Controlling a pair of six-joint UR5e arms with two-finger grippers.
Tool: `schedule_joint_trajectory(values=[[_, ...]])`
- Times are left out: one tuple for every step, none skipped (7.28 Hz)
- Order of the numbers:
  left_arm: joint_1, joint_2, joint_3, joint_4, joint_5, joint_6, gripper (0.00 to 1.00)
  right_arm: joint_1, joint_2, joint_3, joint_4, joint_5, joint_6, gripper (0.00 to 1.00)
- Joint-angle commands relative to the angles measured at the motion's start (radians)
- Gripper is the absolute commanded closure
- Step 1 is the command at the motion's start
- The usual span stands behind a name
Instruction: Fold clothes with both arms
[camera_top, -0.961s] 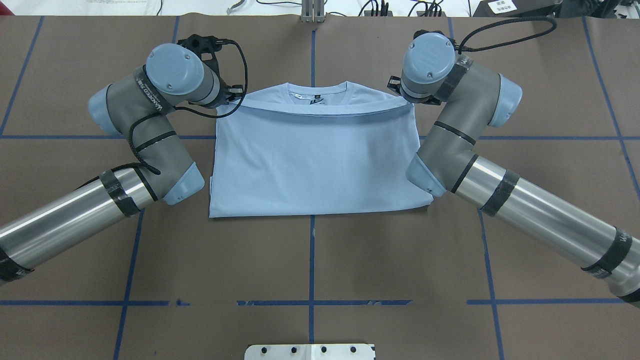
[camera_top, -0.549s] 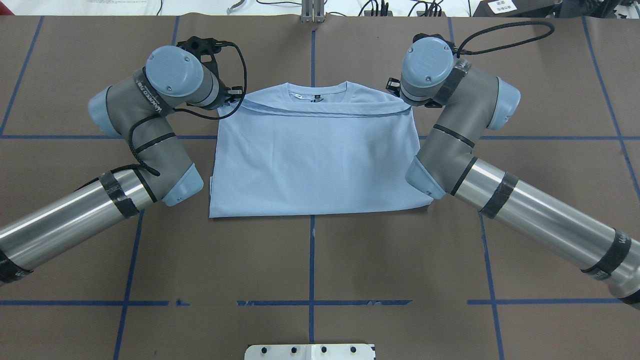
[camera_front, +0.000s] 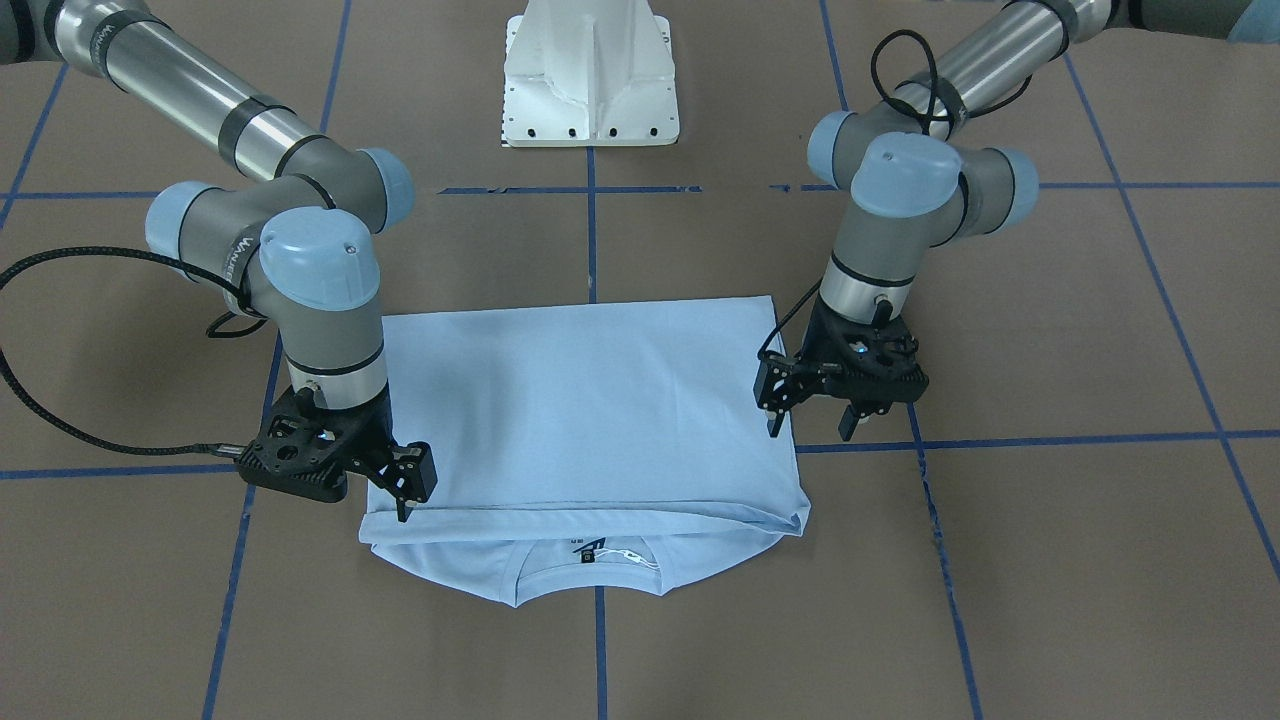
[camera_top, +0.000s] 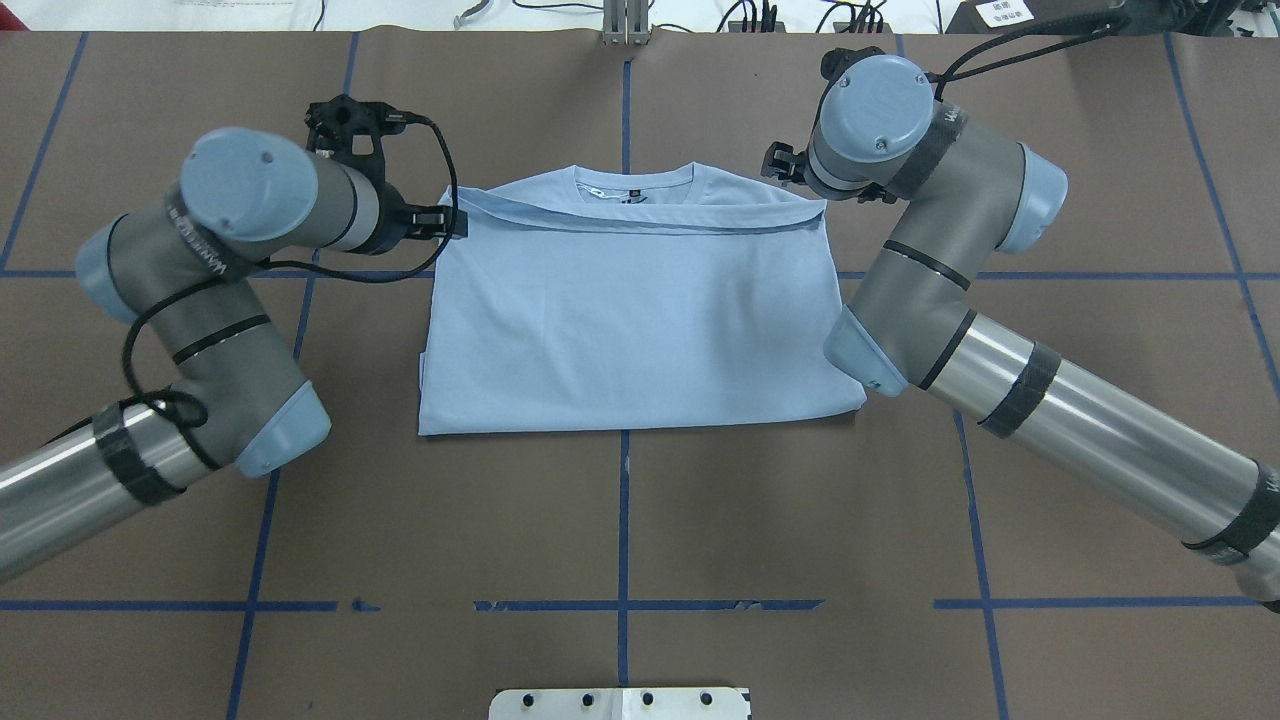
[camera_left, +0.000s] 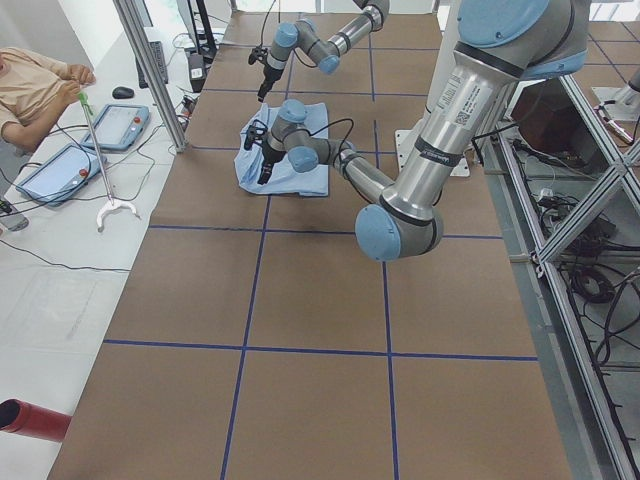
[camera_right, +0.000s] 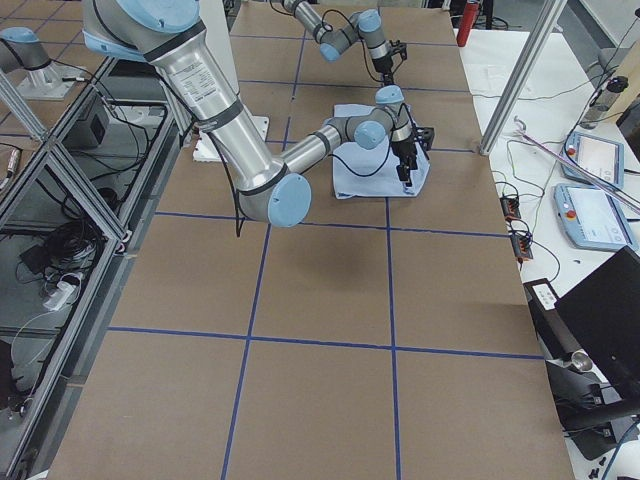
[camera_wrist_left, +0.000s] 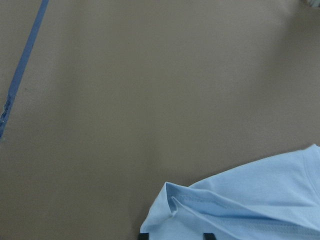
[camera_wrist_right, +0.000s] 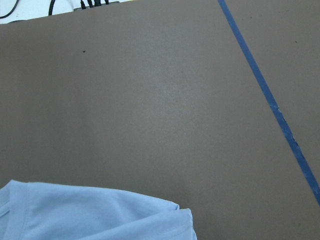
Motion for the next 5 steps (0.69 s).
schedule_joint_trajectory(values=[[0.108,0.146,-0.193,-0.005,-0.002,-0.093,0.00,0.001,-0.020,0.041,0.001,0.005,-0.018,0.00],[0.165,0.162,-0.204,-0.005,0.016,-0.168,0.00,0.001,-0.021,0.041,0.001,0.005,-0.017,0.00],[0.225,0.168,-0.203,-0.007,0.083,-0.216,0.02,0.001,-0.021,0.042,0.001,0.005,-0.012,0.00],[0.248,0.185,-0.203,-0.007,0.108,-0.256,0.17,-0.001,-0.021,0.042,0.002,0.005,-0.010,0.00],[0.259,0.203,-0.192,-0.007,0.117,-0.273,0.32,-0.001,-0.021,0.044,0.002,0.005,-0.010,0.00]])
